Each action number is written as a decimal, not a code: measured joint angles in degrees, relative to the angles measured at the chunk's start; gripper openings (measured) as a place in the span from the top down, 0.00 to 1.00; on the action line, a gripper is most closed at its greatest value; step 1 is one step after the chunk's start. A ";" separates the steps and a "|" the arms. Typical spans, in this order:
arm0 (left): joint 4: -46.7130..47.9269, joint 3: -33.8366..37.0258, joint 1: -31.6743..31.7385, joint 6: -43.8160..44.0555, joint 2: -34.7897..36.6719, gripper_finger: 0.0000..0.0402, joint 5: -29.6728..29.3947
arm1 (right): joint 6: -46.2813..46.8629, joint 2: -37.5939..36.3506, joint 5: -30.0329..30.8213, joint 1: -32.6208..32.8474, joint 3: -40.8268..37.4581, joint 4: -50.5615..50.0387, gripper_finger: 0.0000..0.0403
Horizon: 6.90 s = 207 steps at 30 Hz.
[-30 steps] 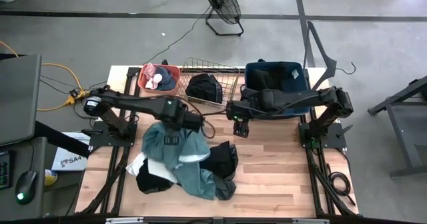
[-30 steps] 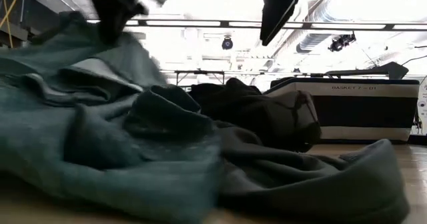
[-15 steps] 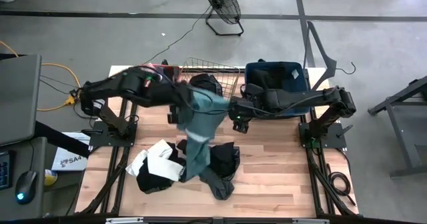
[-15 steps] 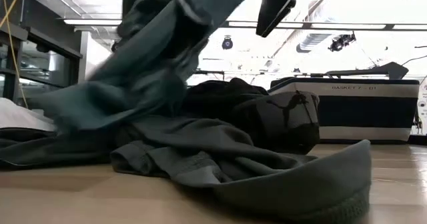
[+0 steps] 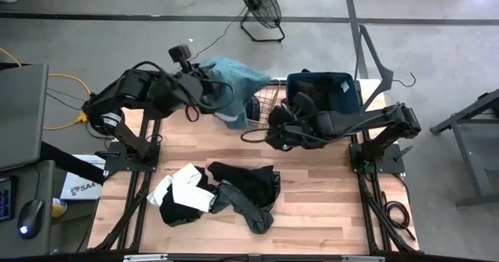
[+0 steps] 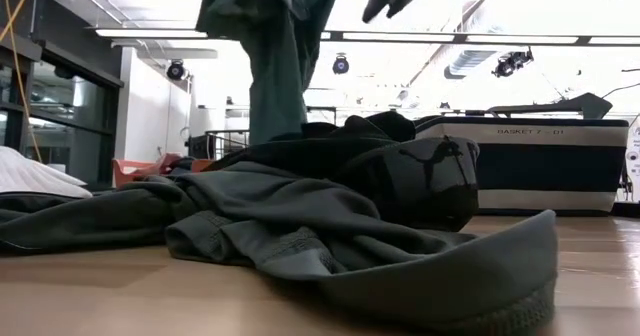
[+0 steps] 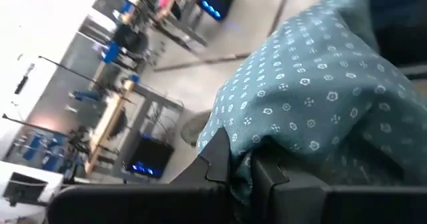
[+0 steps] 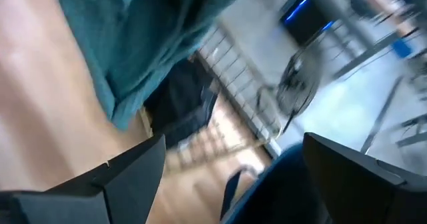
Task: Pick & Place Cloths
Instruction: Put the light blue shirt into the blue laundry organizer
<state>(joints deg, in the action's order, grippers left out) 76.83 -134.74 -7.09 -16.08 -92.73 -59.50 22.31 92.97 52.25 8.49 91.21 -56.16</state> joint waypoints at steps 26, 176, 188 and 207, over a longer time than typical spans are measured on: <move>-41.44 0.00 0.00 -36.43 -0.02 0.97 -4.14 | -32.99 -3.33 -9.38 -2.36 -8.92 50.82 0.18; -4.72 3.21 7.93 4.43 1.60 0.20 0.47 | -0.82 -20.32 0.33 -21.72 -8.96 -7.02 0.99; -9.59 10.22 9.15 4.56 1.62 0.20 0.80 | 17.39 -20.22 -5.59 -31.48 -20.68 -20.39 0.99; -17.02 23.51 17.66 6.01 1.56 0.20 11.14 | 18.57 -20.88 -13.32 -42.53 -31.47 -20.08 0.84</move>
<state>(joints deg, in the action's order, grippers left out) 59.81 -111.23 10.57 -10.08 -91.17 -48.36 40.88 72.08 38.93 -34.04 59.75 -76.24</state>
